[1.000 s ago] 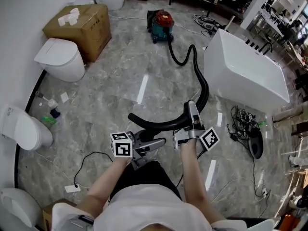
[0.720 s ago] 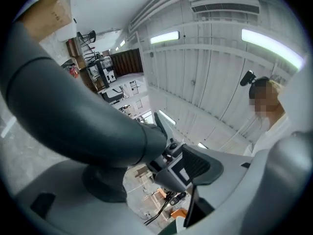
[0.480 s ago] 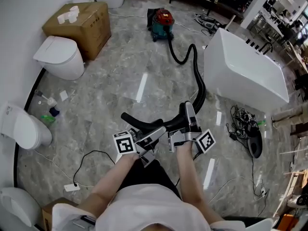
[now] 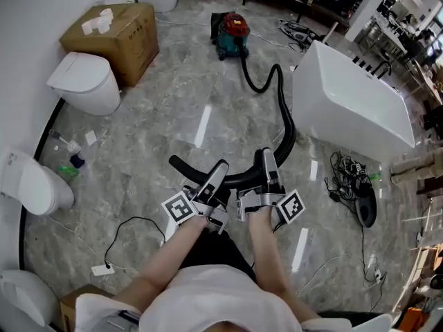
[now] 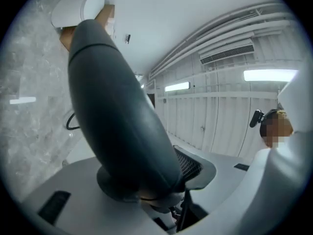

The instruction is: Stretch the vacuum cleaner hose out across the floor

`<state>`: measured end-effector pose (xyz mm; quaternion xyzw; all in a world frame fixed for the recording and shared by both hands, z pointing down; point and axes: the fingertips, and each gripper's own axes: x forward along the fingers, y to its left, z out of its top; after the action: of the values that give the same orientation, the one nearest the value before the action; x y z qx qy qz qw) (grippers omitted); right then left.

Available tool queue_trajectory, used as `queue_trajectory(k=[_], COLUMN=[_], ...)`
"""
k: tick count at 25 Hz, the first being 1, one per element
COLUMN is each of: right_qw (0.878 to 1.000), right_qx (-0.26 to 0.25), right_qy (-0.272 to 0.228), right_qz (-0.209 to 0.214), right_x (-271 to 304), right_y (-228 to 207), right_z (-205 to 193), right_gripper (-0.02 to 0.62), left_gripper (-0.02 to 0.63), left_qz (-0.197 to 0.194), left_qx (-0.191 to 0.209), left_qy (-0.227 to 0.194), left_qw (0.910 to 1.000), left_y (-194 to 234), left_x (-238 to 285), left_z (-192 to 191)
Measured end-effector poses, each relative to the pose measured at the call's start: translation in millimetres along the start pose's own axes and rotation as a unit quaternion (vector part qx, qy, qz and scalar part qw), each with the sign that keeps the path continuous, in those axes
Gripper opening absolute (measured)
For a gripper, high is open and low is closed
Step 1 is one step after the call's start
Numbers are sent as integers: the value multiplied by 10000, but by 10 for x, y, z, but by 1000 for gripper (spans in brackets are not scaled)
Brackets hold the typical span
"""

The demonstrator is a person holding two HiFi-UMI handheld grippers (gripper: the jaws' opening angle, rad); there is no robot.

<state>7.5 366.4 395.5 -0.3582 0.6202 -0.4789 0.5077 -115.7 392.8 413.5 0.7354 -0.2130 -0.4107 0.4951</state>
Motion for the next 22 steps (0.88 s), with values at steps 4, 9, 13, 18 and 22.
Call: queue_trajectory(k=[4, 9, 13, 18, 22], right_qw=[9996, 9990, 9989, 9987, 9980], right_qx=[259, 427, 459, 484, 513], right_qy=[-65, -86, -53, 58, 214], right_qz=[-58, -48, -16, 170, 289], right_x=[-36, -52, -70, -79, -63], right_y=[-97, -127, -140, -106, -77], right_z=[-14, 38, 29, -2, -7], right_gripper=[213, 213, 213, 215, 215], left_gripper=[163, 110, 107, 104, 104], left_qz=[-163, -296, -286, -390, -418], left_qx=[-48, -145, -52, 196, 323], left_qy=[-28, -20, 59, 186, 256], left_qw=[9999, 9995, 9996, 9989, 9983], left_y=[-51, -99, -102, -171, -219], left_x=[-6, 55, 51, 55, 88], left_z=[63, 51, 49, 56, 48])
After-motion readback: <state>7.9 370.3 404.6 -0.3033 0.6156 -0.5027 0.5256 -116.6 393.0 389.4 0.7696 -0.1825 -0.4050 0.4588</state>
